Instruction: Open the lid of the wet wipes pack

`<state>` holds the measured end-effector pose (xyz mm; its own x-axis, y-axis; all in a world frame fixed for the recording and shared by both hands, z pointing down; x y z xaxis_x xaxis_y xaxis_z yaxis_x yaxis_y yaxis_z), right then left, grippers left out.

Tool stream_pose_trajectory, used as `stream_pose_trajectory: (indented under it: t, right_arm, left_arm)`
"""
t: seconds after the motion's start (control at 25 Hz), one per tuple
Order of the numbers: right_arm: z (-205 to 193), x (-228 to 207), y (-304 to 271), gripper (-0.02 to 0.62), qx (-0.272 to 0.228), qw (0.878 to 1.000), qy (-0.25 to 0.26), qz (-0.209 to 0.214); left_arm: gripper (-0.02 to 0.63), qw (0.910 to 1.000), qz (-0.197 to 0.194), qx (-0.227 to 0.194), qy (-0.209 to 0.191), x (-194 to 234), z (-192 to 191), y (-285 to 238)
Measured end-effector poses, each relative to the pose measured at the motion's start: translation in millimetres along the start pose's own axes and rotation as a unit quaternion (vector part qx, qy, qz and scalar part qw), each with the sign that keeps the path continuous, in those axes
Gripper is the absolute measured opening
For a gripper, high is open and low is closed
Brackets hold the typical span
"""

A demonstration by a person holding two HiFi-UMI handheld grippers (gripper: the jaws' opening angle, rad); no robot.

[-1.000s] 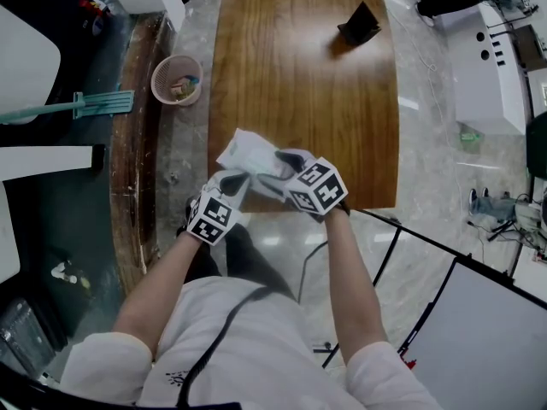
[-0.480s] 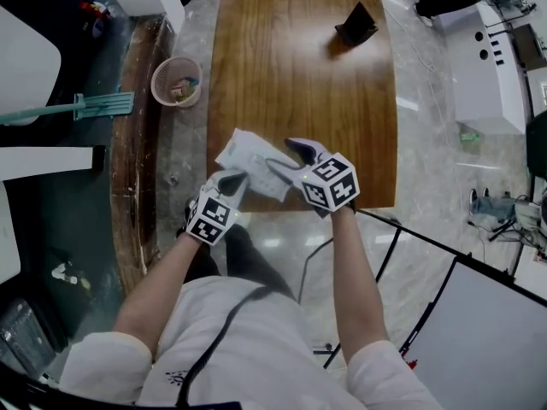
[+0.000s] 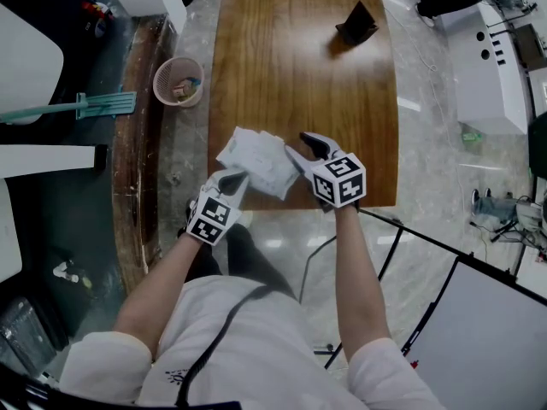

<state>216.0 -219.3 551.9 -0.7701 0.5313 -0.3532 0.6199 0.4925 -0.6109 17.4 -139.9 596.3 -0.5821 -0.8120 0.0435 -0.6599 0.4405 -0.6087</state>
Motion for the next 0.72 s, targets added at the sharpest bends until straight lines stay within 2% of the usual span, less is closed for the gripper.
stream_pose_trajectory:
  t: [0.28, 0.48, 0.72]
  right_arm:
    - [-7.7, -10.9, 0.7, 0.187, -0.01, 0.999, -0.024, -0.03]
    - [-11.4, -13.5, -2.5, 0.176, -0.017, 0.998, -0.041, -0.037]
    - [-10.6, -8.4, 1.7, 0.176, -0.023, 0.998, -0.038, -0.04]
  left_arm:
    - [0.003, 0.9999, 0.006, -0.011, 0.007, -2.2, 8.3, 5.4]
    - [0.003, 0.9996, 0.012, -0.023, 0.01, -2.5, 15.9, 10.6]
    - [0.003, 0.9993, 0.017, -0.032, 0.01, -3.8, 22.1, 17.2]
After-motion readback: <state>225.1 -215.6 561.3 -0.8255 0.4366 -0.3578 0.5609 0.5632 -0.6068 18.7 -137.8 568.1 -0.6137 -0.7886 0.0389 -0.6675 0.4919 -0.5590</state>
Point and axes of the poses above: the fingertips, and each gripper's own axes: y backward along the fingers, x to its left, z out of its top, the point moved 8 cm from there along y, backward along the fingers, and after that the axes turned 7 degrees about -y, right-handed, at the moved point
